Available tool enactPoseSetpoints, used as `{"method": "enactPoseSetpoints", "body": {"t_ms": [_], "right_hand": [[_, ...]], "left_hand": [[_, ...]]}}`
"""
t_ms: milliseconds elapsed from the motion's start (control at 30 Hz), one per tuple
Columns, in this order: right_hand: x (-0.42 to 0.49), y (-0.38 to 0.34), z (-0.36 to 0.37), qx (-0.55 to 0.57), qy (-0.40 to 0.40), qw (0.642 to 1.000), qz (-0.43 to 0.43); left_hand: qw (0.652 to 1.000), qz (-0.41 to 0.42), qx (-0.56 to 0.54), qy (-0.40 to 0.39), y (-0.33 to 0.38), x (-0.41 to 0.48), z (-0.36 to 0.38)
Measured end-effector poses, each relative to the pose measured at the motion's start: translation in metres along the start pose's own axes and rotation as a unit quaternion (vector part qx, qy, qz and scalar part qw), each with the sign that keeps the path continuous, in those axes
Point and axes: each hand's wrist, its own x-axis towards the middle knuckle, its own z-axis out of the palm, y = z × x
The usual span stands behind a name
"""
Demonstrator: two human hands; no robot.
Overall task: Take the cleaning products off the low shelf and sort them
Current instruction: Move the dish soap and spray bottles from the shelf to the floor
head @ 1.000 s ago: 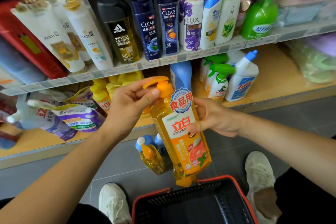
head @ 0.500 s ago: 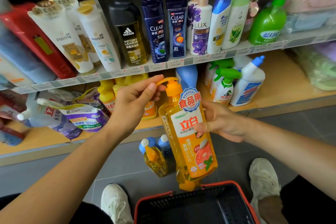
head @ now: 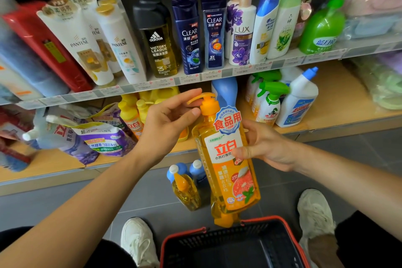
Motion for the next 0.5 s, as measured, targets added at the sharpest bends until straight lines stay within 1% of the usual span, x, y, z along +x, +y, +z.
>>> {"method": "enactPoseSetpoints", "body": {"t_ms": [133,267,400,500], "right_hand": [[0.001,0.001,0.002,-0.005,0.023,1.0,0.002],[0.002,0.002,0.002,-0.011,0.018,1.0,0.01],[0.002,0.004,0.0,0.008,0.008,1.0,0.016],[0.003,0.004,0.0,0.021,0.017,0.999,0.018]], "left_hand": [[0.998,-0.043,-0.048,-0.019,0.001,0.0,0.008],[0.991,-0.087,-0.094,-0.038,-0.002,0.0,0.016],[0.987,-0.105,-0.108,-0.058,-0.005,0.003,0.014],[0.984,-0.117,-0.125,-0.055,-0.009,0.005,0.013]]}}
